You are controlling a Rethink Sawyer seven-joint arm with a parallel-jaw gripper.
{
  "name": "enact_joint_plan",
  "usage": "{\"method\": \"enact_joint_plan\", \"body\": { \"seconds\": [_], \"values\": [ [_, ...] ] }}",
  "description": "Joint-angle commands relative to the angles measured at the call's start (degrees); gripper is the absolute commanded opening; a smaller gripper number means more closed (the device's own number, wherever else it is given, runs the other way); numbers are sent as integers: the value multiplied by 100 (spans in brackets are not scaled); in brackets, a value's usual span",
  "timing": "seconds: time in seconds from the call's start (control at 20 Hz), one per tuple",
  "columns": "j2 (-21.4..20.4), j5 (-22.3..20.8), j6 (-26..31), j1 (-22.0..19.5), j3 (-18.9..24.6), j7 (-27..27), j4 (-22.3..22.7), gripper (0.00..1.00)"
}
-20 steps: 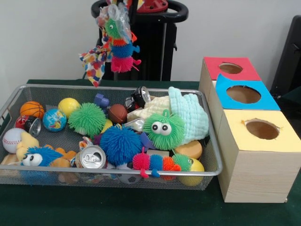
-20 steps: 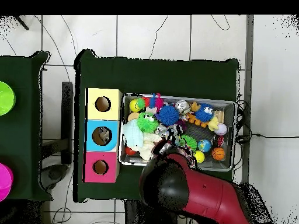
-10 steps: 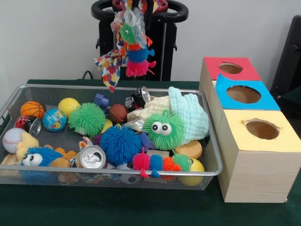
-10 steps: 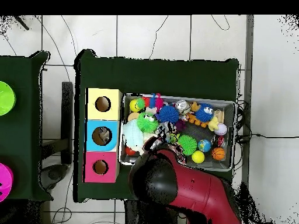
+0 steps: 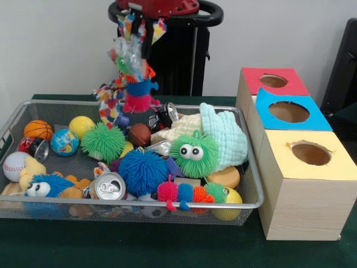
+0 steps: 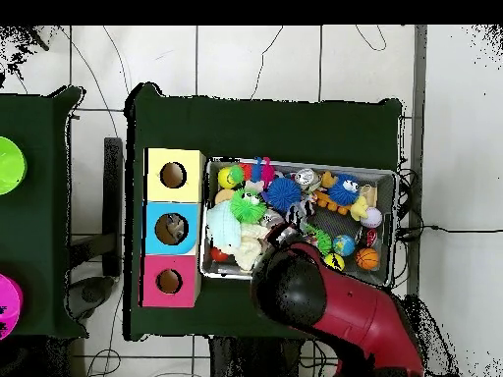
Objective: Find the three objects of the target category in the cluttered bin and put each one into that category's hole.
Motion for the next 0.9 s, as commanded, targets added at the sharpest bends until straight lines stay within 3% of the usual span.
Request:
{"method": "enact_joint_plan", "body": {
  "seconds": [0.05, 0.25, 0.55, 0.9],
  "values": [
    [338, 309, -122, -416, 456, 565, -118, 0],
    [746, 396, -403, -615, 693, 577, -195, 0],
    [845, 366, -432, -625, 734, 594, -66, 0],
    [1065, 558, -869, -355, 598, 1075, -48, 0]
  ]
}}
